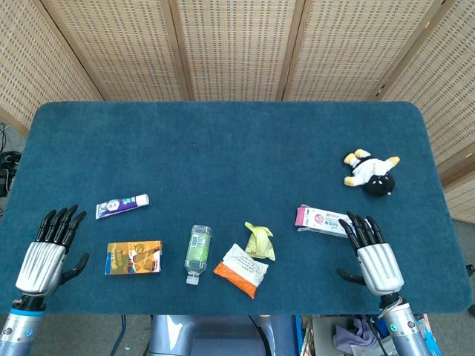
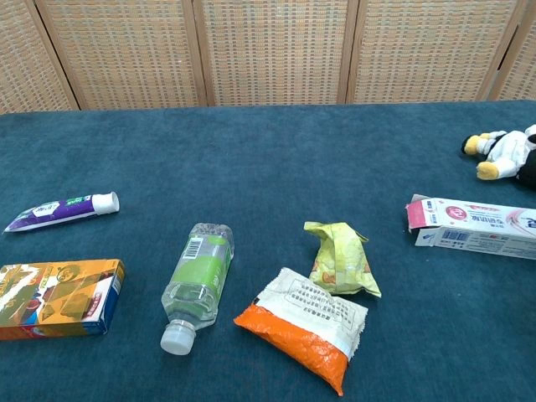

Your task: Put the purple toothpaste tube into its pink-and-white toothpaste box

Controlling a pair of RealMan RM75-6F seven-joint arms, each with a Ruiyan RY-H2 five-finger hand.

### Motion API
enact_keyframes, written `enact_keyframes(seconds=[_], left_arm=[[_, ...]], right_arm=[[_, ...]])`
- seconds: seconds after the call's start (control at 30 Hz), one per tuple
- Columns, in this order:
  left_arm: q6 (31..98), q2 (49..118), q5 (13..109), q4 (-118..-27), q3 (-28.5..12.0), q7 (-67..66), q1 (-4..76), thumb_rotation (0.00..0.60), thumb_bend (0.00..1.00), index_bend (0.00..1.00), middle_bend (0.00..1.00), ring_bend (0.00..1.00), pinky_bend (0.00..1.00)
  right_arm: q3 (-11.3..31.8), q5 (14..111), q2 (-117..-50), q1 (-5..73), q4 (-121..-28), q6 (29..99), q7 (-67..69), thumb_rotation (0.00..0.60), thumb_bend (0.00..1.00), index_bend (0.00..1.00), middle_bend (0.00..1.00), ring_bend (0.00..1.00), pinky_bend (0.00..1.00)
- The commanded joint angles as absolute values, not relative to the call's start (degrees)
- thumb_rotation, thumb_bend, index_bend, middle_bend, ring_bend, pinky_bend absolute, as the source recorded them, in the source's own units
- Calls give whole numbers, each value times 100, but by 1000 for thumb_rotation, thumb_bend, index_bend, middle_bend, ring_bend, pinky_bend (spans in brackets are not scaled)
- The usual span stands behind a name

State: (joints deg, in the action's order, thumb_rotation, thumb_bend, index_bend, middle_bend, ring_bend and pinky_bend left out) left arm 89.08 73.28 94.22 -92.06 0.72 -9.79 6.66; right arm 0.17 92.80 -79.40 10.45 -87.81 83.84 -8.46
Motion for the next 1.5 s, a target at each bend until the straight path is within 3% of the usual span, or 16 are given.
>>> enact_keyframes(seconds=[0.03, 0.17, 0.47, 1.1, 1.3, 1.5], left_arm=[[8897, 7327, 9422, -9202, 74, -975, 666, 600, 365, 0, 0, 0, 0], [8882, 7333, 9425, -9194, 71, -960, 669, 600, 361, 0, 0, 0, 0], [8840, 7373, 9371, -9178, 28, -1050, 678, 600, 240, 0, 0, 0, 0], [8653, 7305, 9179, -9336, -28, -1167, 707, 600, 237, 0, 0, 0, 0], [8130, 6979, 8661, -9602, -392, -1153, 1037, 600, 244, 0, 0, 0, 3], [7250, 6607, 7598, -9808, -883, -1168, 1498, 600, 252, 4, 0, 0, 107]], right_arm=[[13, 9284, -7941, 1044, -8784, 8376, -846, 600, 1, 0, 0, 0, 0], [10, 9297, -7940, 1040, -8794, 8374, -849, 600, 1, 0, 0, 0, 0], [40, 9330, -7922, 1033, -8793, 8414, -880, 600, 0, 0, 0, 0, 0], [47, 9330, -7943, 1010, -8756, 8404, -886, 600, 1, 0, 0, 0, 0], [38, 9320, -7943, 1010, -8774, 8363, -921, 600, 0, 0, 0, 0, 0], [28, 9352, -7961, 1012, -8790, 8356, -936, 600, 1, 0, 0, 0, 0]])
